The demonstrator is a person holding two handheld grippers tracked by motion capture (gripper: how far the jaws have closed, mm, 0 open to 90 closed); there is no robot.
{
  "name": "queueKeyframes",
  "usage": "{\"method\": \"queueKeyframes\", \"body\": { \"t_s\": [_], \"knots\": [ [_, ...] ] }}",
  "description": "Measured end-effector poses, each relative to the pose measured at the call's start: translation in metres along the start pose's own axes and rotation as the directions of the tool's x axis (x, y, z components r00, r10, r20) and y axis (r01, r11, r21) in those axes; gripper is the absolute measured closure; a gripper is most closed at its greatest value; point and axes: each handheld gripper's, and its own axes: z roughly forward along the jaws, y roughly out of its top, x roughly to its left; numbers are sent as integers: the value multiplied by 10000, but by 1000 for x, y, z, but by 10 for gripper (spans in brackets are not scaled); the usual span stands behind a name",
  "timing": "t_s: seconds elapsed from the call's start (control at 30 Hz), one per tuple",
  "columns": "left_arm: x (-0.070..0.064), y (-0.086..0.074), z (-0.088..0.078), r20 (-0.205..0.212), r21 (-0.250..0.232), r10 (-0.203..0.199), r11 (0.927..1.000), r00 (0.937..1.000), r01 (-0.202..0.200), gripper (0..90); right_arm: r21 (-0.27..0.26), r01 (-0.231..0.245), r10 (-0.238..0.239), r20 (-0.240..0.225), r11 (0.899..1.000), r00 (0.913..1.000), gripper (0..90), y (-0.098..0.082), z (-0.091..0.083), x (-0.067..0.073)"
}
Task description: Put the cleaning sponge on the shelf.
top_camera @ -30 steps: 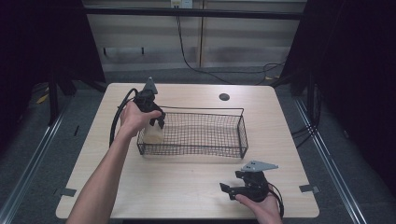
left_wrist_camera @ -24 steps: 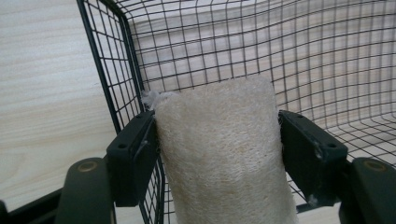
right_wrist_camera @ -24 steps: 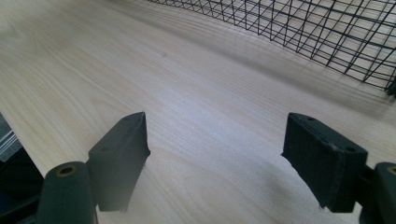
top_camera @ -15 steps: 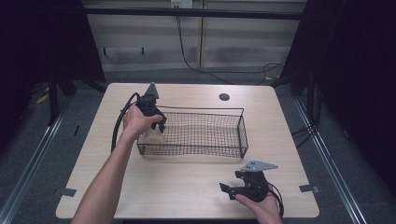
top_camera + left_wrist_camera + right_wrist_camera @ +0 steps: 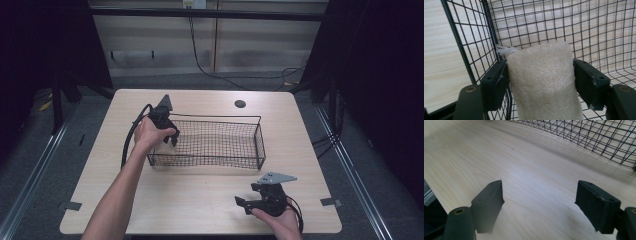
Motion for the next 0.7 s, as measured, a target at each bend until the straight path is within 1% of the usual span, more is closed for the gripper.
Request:
{"method": "queueKeyframes", "body": {
  "t_s": [0.1, 0.13, 0.2, 0.3, 0.33, 0.4, 0.43, 0.5, 0.53, 0.57, 0.63, 0.7],
  "knots": [
    [-1, 0, 3, -35, 19, 110, 9999, 9999, -109, 313, -5, 1, -1, 10, 10000, 10000, 218, 0, 0, 0],
    [-2, 0, 3, -103, 59, 213, 9998, 9997, -213, 313, -15, -2, 2, 9, 10000, 10000, 218, 0, 0, 0],
    [-3, -1, 6, -247, -48, 174, 9998, 9995, -175, 313, -17, 0, 0, 10, 10000, 10000, 218, 0, -1, 0],
    [-5, -1, 7, -316, 4, 321, 9995, 9990, -321, 313, -11, 2, -2, 4, 10000, 10000, 218, 0, -1, 0],
    [-7, -1, 9, -365, 55, 451, 9990, 9983, -449, 313, -16, 0, 0, -6, 10000, 10000, 218, 0, -1, 0],
    [-8, -2, 10, -483, -45, 309, 9995, 9984, -312, 313, -6, 2, -2, -22, 10000, 10000, 218, 0, 0, 0],
    [-9, -1, 10, -489, -78, 370, 9993, 9981, -375, 313, -11, 5, -5, -18, 10000, 10000, 218, 0, 0, 0],
    [-9, -1, 11, -376, -135, 465, 9988, 9982, -470, 313, -10, 5, -5, -38, 10000, 10000, 218, 0, 0, 0],
    [-9, -1, 12, -236, -54, 529, 9986, 9983, -531, 313, -12, 14, -14, -39, 10000, 10000, 218, 0, 0, 0],
    [-10, -1, 12, -262, -57, 494, 9988, 9984, -495, 313, -19, -7, 7, -30, 10000, 10000, 218, 0, -1, 0],
    [-9, -1, 13, -458, -77, 404, 9991, 9981, -408, 313, -14, -14, 14, -30, 10000, 10000, 218, 0, 0, 0],
    [-7, -1, 14, -420, -51, 347, 9994, 9985, -349, 312, -20, -24, 24, -31, 10000, 10000, 218, 0, 0, 0]
  ]
}}
